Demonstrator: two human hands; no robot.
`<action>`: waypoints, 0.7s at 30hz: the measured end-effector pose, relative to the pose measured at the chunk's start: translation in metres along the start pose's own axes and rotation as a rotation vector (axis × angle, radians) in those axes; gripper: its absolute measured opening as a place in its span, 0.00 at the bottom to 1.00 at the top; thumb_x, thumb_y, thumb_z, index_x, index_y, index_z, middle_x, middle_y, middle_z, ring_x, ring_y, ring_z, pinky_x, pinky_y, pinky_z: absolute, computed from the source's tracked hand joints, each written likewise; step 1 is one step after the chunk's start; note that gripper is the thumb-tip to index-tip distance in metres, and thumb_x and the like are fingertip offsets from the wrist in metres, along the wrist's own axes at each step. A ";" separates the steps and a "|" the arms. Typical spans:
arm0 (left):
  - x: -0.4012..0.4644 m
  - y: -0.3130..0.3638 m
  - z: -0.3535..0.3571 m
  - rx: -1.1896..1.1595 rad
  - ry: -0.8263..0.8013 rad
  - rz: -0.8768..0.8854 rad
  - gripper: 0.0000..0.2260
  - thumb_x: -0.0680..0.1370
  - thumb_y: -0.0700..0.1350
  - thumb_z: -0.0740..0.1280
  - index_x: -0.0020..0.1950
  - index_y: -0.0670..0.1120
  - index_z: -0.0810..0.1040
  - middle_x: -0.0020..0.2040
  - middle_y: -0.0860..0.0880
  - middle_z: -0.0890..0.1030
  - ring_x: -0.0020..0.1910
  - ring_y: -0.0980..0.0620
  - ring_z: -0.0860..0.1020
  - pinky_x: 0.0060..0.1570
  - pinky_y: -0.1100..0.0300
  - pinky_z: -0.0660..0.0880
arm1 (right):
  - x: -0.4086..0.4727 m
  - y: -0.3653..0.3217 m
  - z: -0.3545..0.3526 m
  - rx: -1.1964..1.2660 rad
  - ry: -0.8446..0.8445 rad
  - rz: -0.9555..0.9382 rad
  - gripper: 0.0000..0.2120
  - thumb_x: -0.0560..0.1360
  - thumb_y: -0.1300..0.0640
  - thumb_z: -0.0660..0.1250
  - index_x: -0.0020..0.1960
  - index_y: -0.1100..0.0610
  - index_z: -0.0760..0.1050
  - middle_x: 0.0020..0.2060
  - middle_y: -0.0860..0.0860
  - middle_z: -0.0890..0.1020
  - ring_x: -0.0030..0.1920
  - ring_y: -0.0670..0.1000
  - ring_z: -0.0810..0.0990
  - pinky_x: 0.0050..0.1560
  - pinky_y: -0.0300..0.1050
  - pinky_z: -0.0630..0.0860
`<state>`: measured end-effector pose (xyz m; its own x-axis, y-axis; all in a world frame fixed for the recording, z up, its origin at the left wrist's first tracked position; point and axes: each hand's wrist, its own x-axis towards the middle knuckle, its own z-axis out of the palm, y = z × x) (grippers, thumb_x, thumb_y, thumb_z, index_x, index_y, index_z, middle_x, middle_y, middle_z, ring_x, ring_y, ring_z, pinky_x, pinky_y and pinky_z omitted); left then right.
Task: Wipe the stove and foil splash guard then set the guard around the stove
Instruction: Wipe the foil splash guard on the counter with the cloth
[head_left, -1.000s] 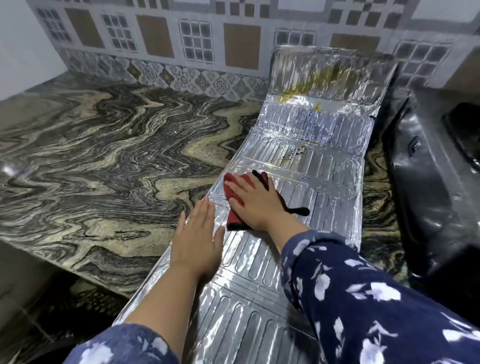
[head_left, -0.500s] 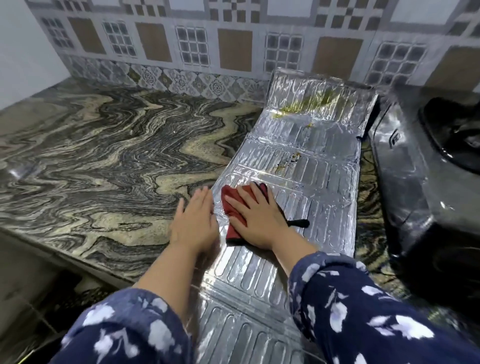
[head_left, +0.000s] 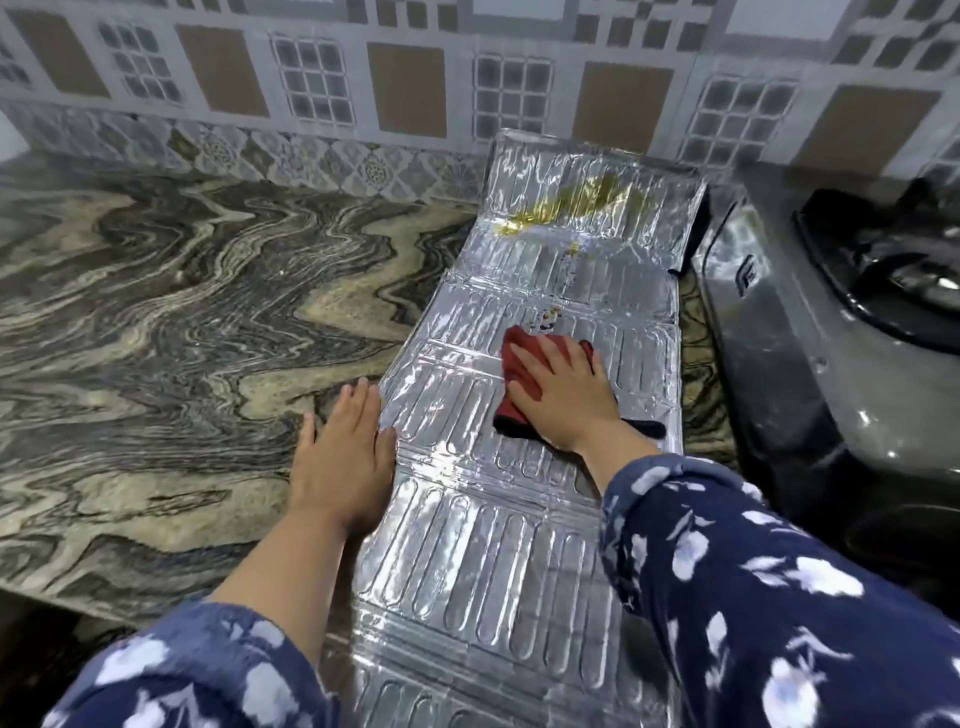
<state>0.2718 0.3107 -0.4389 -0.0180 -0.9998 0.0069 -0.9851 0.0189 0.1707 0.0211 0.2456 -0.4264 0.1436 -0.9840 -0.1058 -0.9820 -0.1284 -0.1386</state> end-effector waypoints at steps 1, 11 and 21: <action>0.000 0.000 0.000 0.003 0.001 0.001 0.26 0.81 0.54 0.42 0.78 0.47 0.44 0.79 0.53 0.44 0.77 0.56 0.43 0.75 0.49 0.40 | -0.005 0.008 -0.001 -0.001 -0.001 0.044 0.27 0.79 0.37 0.42 0.77 0.39 0.44 0.78 0.46 0.46 0.77 0.55 0.40 0.75 0.61 0.38; 0.000 -0.002 0.001 0.027 -0.013 0.003 0.26 0.81 0.54 0.41 0.78 0.46 0.45 0.79 0.52 0.45 0.78 0.55 0.44 0.75 0.46 0.40 | -0.072 -0.006 0.008 0.050 -0.009 0.287 0.29 0.78 0.37 0.42 0.77 0.41 0.40 0.78 0.49 0.42 0.76 0.62 0.35 0.71 0.70 0.37; -0.017 -0.007 -0.008 0.029 -0.036 -0.060 0.25 0.82 0.51 0.43 0.78 0.48 0.45 0.78 0.54 0.43 0.77 0.57 0.42 0.73 0.43 0.36 | -0.078 -0.049 0.009 0.005 -0.039 0.121 0.30 0.78 0.37 0.41 0.77 0.43 0.39 0.78 0.53 0.40 0.75 0.65 0.32 0.69 0.71 0.34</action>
<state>0.2800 0.3281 -0.4326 0.0355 -0.9986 -0.0383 -0.9892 -0.0406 0.1410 0.0589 0.3293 -0.4206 0.0288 -0.9866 -0.1606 -0.9919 -0.0083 -0.1270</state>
